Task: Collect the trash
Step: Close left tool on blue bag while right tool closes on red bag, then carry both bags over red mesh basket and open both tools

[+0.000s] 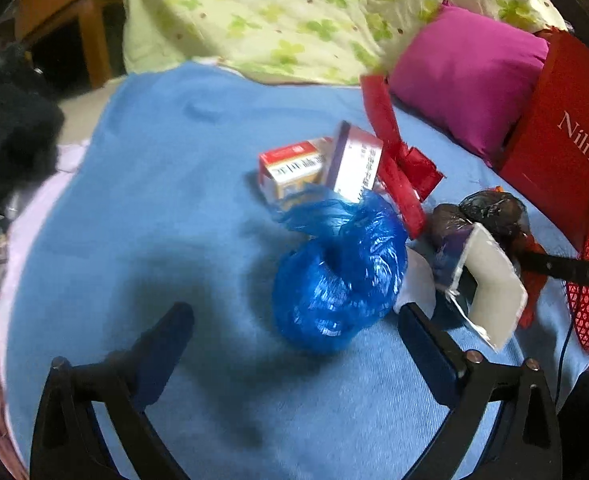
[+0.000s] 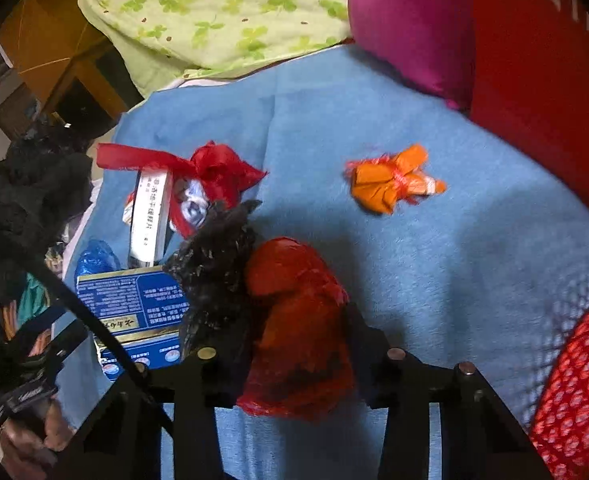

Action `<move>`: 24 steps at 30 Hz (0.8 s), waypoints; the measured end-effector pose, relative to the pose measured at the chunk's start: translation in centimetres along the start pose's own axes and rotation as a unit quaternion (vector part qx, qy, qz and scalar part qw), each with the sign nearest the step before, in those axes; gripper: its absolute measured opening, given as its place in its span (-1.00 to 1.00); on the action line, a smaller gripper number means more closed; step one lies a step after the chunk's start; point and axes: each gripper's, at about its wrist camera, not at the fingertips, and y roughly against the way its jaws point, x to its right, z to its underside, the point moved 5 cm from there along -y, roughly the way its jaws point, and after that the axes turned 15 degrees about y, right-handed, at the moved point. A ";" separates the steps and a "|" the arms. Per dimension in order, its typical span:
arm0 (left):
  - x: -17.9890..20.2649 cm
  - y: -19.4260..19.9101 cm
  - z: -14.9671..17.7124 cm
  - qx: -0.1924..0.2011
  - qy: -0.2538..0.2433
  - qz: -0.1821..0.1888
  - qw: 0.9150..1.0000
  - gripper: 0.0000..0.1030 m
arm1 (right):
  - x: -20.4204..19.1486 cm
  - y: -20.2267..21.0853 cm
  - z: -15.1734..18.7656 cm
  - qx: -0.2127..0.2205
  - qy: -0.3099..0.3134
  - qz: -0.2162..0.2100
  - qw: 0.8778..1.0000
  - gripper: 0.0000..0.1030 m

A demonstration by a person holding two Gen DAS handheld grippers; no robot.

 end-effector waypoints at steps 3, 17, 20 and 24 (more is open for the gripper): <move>0.2 -1.7 0.1 -0.029 0.004 0.015 0.999 0.41 | -0.3 0.1 0.8 0.000 -0.004 -0.016 1.000 -0.22; -1.4 3.9 1.9 0.005 0.031 0.040 0.999 -0.04 | -4.4 7.5 3.4 0.056 0.023 -0.052 0.997 -0.24; -1.4 6.8 2.7 0.024 0.027 0.043 0.998 -0.04 | -6.2 10.1 3.9 0.082 0.036 -0.065 0.994 -0.24; -0.4 10.6 3.0 0.045 0.014 0.055 0.997 -0.04 | -7.5 14.4 4.3 0.127 0.054 -0.052 0.989 -0.24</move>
